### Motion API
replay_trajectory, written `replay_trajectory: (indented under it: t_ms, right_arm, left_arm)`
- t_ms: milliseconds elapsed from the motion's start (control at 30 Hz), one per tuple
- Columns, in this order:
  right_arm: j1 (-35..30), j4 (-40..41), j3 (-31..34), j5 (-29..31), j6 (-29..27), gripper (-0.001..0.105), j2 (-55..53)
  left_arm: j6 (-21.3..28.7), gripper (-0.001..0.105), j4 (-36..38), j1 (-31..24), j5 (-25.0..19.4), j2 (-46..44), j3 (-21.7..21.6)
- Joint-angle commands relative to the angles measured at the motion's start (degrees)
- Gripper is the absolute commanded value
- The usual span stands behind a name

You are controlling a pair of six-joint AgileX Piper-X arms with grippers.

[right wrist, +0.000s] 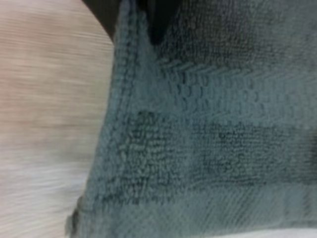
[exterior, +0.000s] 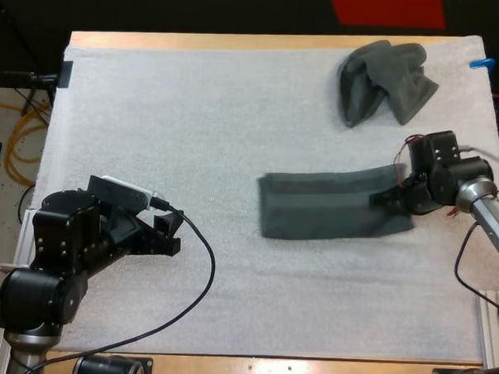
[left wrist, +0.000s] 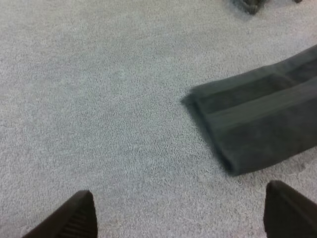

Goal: Pick towel from pile fold and stack

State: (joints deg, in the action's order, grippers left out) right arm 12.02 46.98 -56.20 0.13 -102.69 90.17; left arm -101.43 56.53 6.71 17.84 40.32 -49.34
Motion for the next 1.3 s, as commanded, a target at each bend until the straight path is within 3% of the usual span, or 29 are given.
replay_trajectory:
  t_ms: [0,100,200,333,600,900,1267]
  right_arm:
    - [-0.02,2.28,-1.44,9.1,-3.86,0.001,-1.35]
    - [-0.02,4.63,-3.78,14.44,-6.27,0.001,-1.94]
    - [0.24,6.51,-5.86,14.0,-6.49,0.001,-1.93]
    - [2.17,7.32,-7.0,7.3,-4.67,0.001,-1.93]
    - [11.17,4.12,-6.99,-8.24,8.73,0.001,0.78]
    - [18.08,-3.09,-6.99,-14.64,18.49,0.001,6.12]
    - [20.35,-7.67,-6.99,-18.42,21.98,0.001,9.08]
  left_arm:
    - [-0.12,0.067,-0.22,0.05,0.41,-0.11,-0.39]
    - [-0.12,0.067,-0.22,0.05,0.41,-0.11,-0.39]
    - [-0.12,0.067,-0.22,0.05,0.41,-0.11,-0.39]
    - [-0.12,0.067,-0.22,0.05,1.62,-0.11,-0.39]
    - [-0.12,0.067,-0.22,0.05,2.52,-0.11,-0.39]
    - [-0.12,0.067,-0.22,0.05,2.52,-0.11,-0.39]
    - [-0.12,0.067,-0.22,0.05,2.52,-0.11,-0.39]
